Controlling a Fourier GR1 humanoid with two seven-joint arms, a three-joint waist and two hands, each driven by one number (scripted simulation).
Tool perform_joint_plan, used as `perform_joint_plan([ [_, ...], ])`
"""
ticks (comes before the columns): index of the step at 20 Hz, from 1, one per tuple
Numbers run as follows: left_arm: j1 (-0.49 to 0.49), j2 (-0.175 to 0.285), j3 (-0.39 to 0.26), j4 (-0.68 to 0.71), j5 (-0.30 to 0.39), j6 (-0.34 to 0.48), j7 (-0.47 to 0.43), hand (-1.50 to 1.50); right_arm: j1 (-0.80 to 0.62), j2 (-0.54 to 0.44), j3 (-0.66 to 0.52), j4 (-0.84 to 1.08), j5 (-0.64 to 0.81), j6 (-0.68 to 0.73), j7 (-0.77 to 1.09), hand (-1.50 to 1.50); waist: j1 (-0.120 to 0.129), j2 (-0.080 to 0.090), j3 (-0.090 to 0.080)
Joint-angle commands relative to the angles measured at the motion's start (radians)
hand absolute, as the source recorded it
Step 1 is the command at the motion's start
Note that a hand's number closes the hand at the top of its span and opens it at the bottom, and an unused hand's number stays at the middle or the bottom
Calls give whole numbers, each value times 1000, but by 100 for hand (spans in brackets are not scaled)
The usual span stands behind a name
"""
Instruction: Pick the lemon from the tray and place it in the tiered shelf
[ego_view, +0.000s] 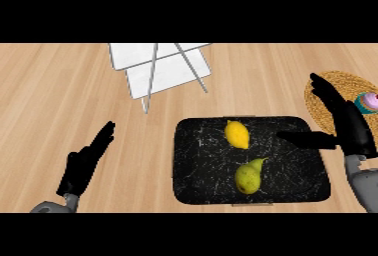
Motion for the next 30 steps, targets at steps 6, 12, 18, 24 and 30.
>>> perform_joint_plan([
  [6, -24, -6, 11, -5, -16, -2, 36, 0, -136, -105, 219, -213, 74, 228, 506, -150, 3, -1, -6],
  [12, -27, 0, -5, -37, -23, -19, 49, 0, -306, -199, 393, -184, 347, 365, 806, -150, 39, -2, -8],
  [18, 10, -24, 0, -17, -50, 2, 15, 0, -455, 45, 522, -83, 460, 451, 1050, -150, 24, 2, -2],
  [24, 23, -30, 1, -68, -42, -14, 66, 0, -525, 214, 492, 101, 420, 501, 1082, -150, 20, 2, -1],
  [30, -38, -34, 50, -9, -41, -18, 72, 0, -545, 265, 471, 191, 446, 529, 1121, -150, 0, 2, -2],
])
